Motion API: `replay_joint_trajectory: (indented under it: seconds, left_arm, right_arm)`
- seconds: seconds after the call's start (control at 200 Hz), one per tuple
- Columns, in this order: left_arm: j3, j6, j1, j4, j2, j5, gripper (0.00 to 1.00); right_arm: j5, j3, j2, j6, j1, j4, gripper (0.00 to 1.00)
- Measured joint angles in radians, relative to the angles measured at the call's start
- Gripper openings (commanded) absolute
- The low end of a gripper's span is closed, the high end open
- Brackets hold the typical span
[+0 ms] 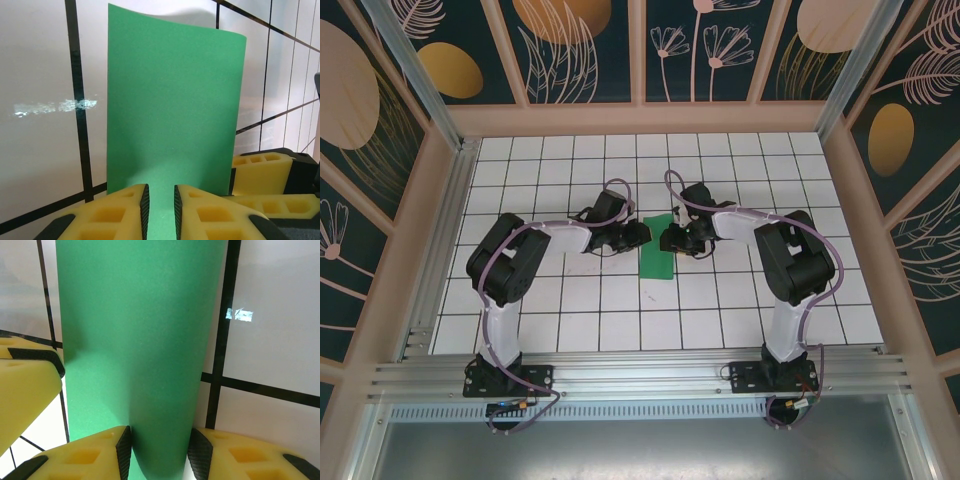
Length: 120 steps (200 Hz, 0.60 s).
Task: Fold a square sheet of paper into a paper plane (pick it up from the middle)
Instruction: Hold the square sheet of paper at the center of the table.
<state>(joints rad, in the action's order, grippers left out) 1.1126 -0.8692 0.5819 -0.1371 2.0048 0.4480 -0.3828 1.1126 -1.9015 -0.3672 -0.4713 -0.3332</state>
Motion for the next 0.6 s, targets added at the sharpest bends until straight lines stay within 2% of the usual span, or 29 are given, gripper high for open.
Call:
replay_joint_trajectory:
  seconds: [0.46,0.6]
  left_arm:
    - [0.088,0.039,0.004,0.168,0.039,-0.042,0.18]
    - [0.116,0.063,0.008,0.218,0.046,-0.068,0.15]
  right_arm:
    - [0.0,0.014,-0.004,-0.001,-0.001,-0.017,0.43]
    - [-0.001,0.017,0.003,-0.007,-0.003,-0.019,0.49]
